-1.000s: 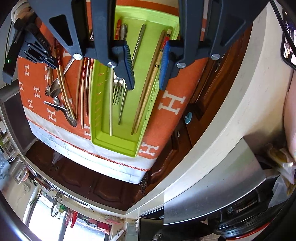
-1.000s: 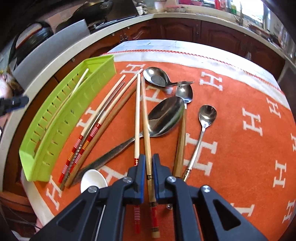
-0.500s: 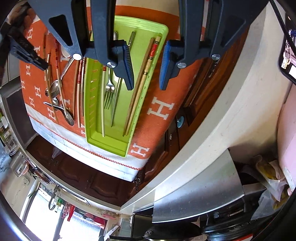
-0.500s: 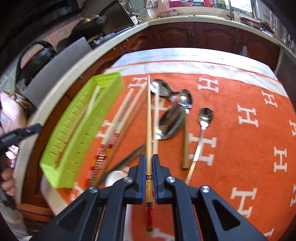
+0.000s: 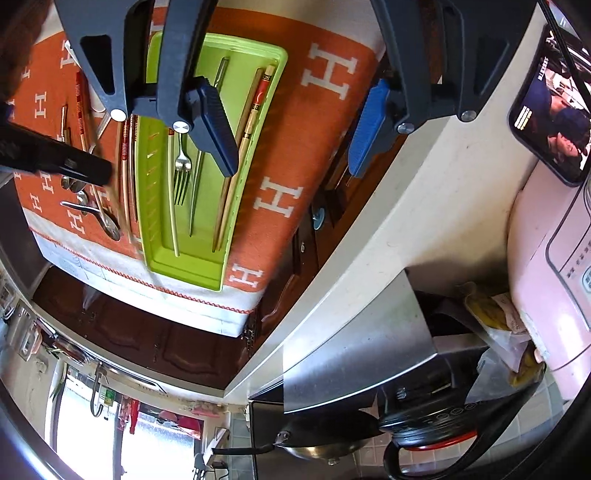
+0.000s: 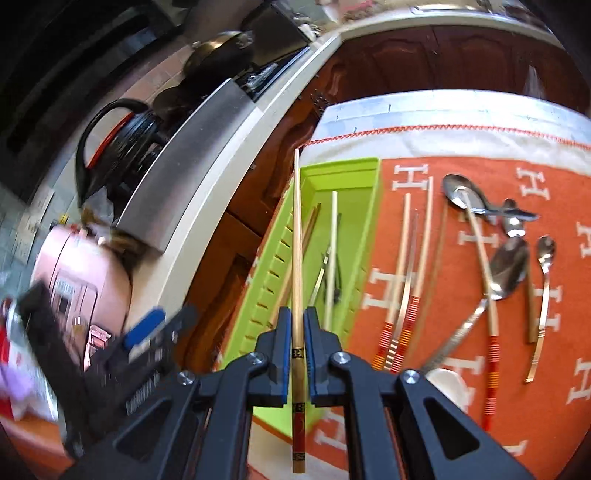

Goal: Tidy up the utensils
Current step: 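Lower the wooden chopstick into the green tray and open the right gripper, then move both grippers back over the utensil pile, then grasp the white ceramic spoon with the left gripper while the right gripper grasps a red-banded chopstick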

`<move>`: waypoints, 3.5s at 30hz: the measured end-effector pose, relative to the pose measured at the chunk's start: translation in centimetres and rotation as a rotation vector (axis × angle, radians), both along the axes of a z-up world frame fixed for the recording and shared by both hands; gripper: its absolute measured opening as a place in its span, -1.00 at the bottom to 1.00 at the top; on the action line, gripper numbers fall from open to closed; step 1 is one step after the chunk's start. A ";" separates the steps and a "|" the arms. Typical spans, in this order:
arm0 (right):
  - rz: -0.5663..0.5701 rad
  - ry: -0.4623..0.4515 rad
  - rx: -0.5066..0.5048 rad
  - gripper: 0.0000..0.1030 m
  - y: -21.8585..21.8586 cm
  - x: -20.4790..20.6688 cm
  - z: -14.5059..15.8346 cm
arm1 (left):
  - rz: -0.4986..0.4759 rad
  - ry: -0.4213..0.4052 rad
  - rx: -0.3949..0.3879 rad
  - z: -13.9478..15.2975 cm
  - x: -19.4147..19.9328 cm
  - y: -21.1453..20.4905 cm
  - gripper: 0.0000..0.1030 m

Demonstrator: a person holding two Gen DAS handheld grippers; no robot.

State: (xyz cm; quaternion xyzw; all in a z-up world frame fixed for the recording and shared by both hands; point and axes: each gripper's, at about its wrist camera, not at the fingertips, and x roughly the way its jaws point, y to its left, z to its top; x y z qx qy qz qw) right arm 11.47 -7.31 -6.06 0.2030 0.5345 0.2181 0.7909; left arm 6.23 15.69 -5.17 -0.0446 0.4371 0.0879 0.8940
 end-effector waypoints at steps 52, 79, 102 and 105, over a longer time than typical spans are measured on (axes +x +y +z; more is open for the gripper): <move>-0.185 -0.168 -0.161 -0.82 -15.2 -7.9 -0.1 | -0.298 0.030 -0.047 -1.1 -2.9 -15.1 0.72; -0.253 -0.118 -0.141 -0.82 -20.8 -8.7 -4.3 | -0.346 0.394 -0.277 -10.5 -0.5 -20.4 0.17; -0.283 -0.085 -0.124 -0.82 -23.2 -8.8 -6.0 | -0.371 0.308 -0.260 -10.3 0.0 -23.3 -0.32; -0.278 -0.084 -0.126 -0.82 -23.0 -8.8 -6.0 | -0.361 0.302 -0.269 -10.4 0.0 -22.9 -0.35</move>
